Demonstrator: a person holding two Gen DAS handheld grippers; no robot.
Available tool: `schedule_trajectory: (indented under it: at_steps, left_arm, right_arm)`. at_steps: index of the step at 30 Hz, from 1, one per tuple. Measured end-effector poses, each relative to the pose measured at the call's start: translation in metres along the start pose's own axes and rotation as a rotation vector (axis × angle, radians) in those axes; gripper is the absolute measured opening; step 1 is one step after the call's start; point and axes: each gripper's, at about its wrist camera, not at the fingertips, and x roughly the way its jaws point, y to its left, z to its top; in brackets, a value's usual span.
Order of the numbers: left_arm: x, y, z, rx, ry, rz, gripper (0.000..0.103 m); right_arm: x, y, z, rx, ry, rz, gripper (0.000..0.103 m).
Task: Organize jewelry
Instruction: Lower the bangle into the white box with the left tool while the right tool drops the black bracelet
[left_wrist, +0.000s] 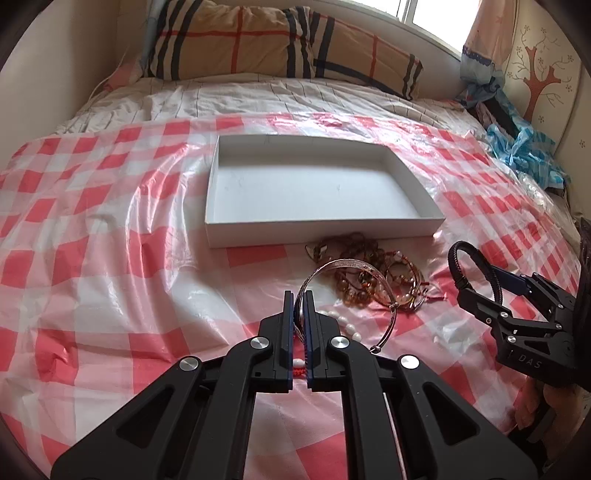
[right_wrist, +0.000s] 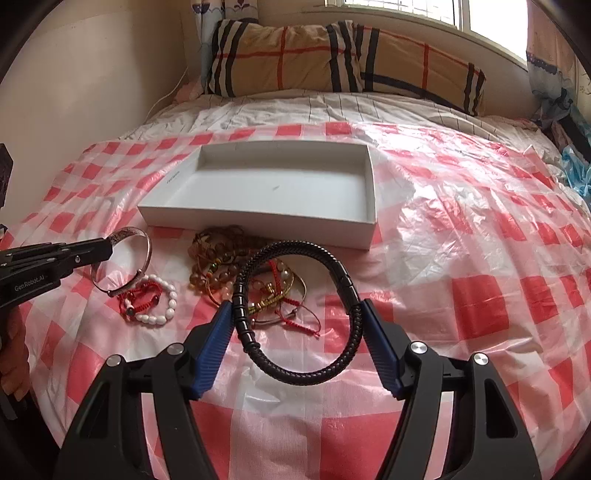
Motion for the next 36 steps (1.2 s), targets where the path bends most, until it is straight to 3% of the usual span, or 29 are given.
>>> schedule_trajectory:
  at_steps: [12, 21, 36]
  left_arm:
    - [-0.026, -0.016, 0.021, 0.004, -0.107, 0.043, 0.004]
    - [-0.025, -0.027, 0.052, 0.032, -0.169, 0.074, 0.004]
    - [0.009, -0.025, 0.075, 0.021, -0.174, 0.11, 0.004]
  right_arm:
    - [-0.027, 0.008, 0.018, 0.006, -0.183, -0.004, 0.067]
    - [-0.023, 0.019, 0.043, 0.02, -0.245, 0.005, 0.067]
    - [0.012, 0.012, 0.073, 0.055, -0.27, -0.016, 0.067]
